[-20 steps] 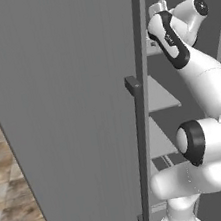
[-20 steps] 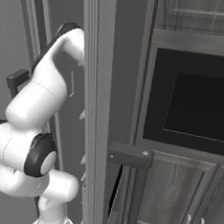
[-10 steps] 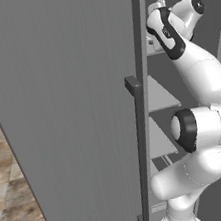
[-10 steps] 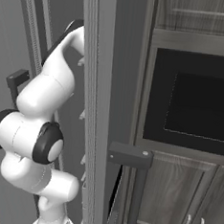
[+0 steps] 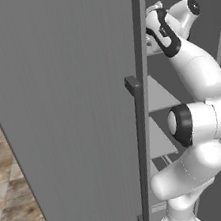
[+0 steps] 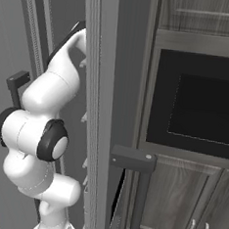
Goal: Open the freezer door, pick up the ice cube tray from the freezer, and place it on the dining counter.
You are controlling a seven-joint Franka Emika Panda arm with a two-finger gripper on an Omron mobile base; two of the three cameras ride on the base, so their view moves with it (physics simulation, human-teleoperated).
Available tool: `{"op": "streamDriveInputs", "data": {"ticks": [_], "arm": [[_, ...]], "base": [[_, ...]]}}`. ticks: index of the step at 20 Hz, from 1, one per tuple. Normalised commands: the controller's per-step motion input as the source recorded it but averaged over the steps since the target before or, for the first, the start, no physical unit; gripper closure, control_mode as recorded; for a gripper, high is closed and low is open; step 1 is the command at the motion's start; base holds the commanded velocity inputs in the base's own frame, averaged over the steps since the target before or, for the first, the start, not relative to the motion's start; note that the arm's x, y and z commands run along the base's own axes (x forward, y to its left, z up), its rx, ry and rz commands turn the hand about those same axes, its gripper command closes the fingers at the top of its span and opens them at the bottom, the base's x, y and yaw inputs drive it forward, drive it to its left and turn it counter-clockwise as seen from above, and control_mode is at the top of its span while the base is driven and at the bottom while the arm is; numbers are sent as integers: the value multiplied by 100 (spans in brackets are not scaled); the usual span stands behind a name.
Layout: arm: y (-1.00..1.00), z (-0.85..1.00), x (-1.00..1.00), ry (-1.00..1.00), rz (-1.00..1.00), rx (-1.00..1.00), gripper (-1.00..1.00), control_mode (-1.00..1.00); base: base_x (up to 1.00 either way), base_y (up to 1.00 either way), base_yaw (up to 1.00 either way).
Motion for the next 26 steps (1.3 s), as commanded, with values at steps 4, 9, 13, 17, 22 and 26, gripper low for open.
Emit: {"op": "streamDriveInputs", "data": {"ticks": [4, 9, 13, 17, 22, 26], "arm": [[0, -27, 20, 0, 0, 0, -100, -100], [0, -19, 29, 0, 0, 0, -100, -100], [0, -19, 15, 1, 0, 0, -100, -100], [0, -23, 6, 3, 0, 0, -100, -100], [0, -35, 11, 1, 0, 0, -100, -100], [0, -28, 30, 0, 0, 0, -100, -100]], "base": [[0, 0, 0], [0, 0, 0], [0, 0, 0], [0, 0, 0], [0, 0, 0], [0, 0, 0]]}}
